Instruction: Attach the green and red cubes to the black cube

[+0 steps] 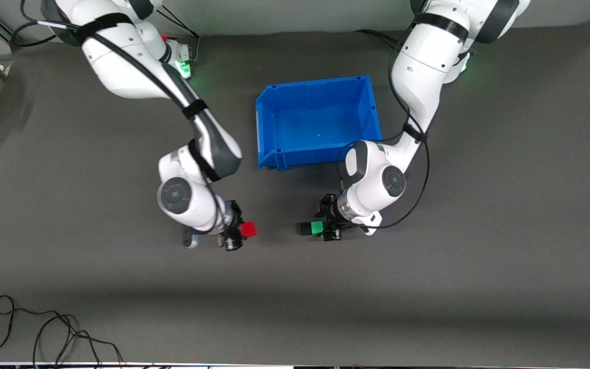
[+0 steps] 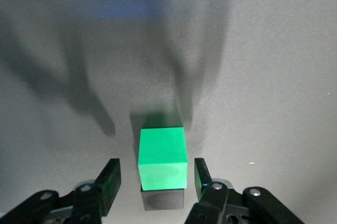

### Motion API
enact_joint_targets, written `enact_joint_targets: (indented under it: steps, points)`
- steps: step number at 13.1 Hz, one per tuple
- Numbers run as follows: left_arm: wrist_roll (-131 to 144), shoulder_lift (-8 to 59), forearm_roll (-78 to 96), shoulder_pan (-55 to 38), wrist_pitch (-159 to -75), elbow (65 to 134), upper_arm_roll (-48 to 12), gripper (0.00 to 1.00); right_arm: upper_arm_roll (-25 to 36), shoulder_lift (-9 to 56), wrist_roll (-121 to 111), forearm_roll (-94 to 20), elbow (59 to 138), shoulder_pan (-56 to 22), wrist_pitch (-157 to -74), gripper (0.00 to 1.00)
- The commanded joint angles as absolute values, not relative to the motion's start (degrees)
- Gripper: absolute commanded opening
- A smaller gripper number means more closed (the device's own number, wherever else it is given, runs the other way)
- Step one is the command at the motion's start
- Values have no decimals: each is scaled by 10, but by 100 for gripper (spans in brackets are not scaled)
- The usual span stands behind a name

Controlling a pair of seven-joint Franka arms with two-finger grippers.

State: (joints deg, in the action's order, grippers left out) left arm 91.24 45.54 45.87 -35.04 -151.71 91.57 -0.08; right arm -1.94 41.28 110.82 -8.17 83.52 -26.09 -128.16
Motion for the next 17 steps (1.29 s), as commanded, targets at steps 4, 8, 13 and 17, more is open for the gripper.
enact_joint_targets:
  steps: [4, 8, 13, 17]
  points:
    - [911, 441, 432, -328, -1470, 907, 16, 100, -8, 518, 1251, -72, 715, -328, -1270, 0]
    - [863, 400, 387, -246, -1347, 909, 17, 100, -9, 561, 1298, -53, 665, -329, -1274, 0]
    - [724, 333, 330, -107, -1132, 912, 17, 100, -8, 592, 1309, -51, 633, -333, -1274, 0]
    - [618, 273, 249, -16, -991, 907, 17, 100, -9, 595, 1310, -51, 632, -334, -1274, 0]
